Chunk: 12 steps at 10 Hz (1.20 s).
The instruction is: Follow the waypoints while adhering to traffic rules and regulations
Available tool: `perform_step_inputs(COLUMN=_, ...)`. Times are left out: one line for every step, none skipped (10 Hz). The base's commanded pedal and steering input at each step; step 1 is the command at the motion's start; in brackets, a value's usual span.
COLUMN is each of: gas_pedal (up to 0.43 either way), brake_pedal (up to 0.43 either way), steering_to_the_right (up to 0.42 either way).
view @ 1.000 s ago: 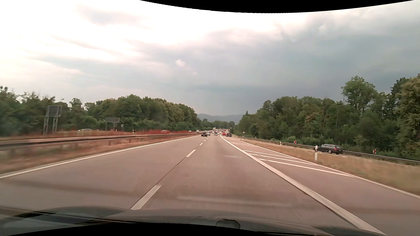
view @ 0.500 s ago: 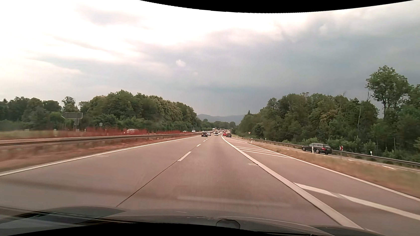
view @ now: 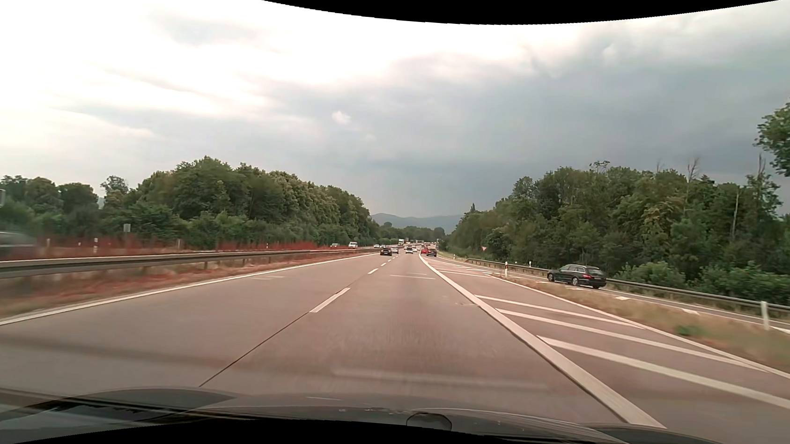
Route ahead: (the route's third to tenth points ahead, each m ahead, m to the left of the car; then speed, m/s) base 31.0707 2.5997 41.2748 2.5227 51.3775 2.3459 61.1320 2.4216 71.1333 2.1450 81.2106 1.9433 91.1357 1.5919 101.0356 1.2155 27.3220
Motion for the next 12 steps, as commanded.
perform_step_inputs(gas_pedal=0.0, brake_pedal=0.0, steering_to_the_right=-0.002)
perform_step_inputs(gas_pedal=0.0, brake_pedal=0.0, steering_to_the_right=-0.002)
perform_step_inputs(gas_pedal=0.0, brake_pedal=0.0, steering_to_the_right=-0.002)
perform_step_inputs(gas_pedal=0.0, brake_pedal=0.0, steering_to_the_right=-0.001)
perform_step_inputs(gas_pedal=0.0, brake_pedal=0.0, steering_to_the_right=-0.001)
perform_step_inputs(gas_pedal=0.0, brake_pedal=0.0, steering_to_the_right=-0.001)
perform_step_inputs(gas_pedal=0.0, brake_pedal=0.006, steering_to_the_right=-0.001)
perform_step_inputs(gas_pedal=0.0, brake_pedal=0.049, steering_to_the_right=-0.001)
perform_step_inputs(gas_pedal=0.0, brake_pedal=0.091, steering_to_the_right=-0.001)
perform_step_inputs(gas_pedal=0.0, brake_pedal=0.116, steering_to_the_right=0.0)
perform_step_inputs(gas_pedal=0.0, brake_pedal=0.146, steering_to_the_right=0.0)
perform_step_inputs(gas_pedal=0.0, brake_pedal=0.146, steering_to_the_right=0.0)
